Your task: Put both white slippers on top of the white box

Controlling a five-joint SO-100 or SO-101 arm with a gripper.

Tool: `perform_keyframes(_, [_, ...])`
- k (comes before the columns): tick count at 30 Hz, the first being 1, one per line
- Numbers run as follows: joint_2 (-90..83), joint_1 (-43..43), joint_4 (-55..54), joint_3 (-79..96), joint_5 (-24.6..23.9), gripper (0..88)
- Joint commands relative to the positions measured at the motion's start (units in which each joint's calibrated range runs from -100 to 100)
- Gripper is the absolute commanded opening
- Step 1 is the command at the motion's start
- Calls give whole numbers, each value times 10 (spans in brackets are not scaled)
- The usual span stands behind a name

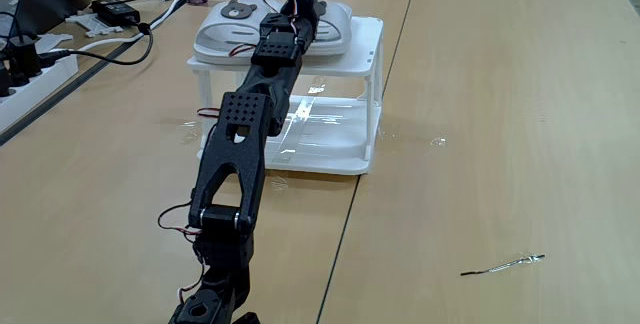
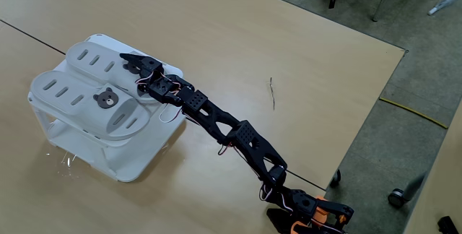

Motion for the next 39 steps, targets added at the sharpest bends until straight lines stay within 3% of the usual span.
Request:
perform_keyframes(1, [-34, 1, 0, -65, 4, 175])
perform_keyframes(20, [-70, 0, 2, 3, 4, 221])
perform_keyframes(39, [-227, 1, -5, 223, 4, 221])
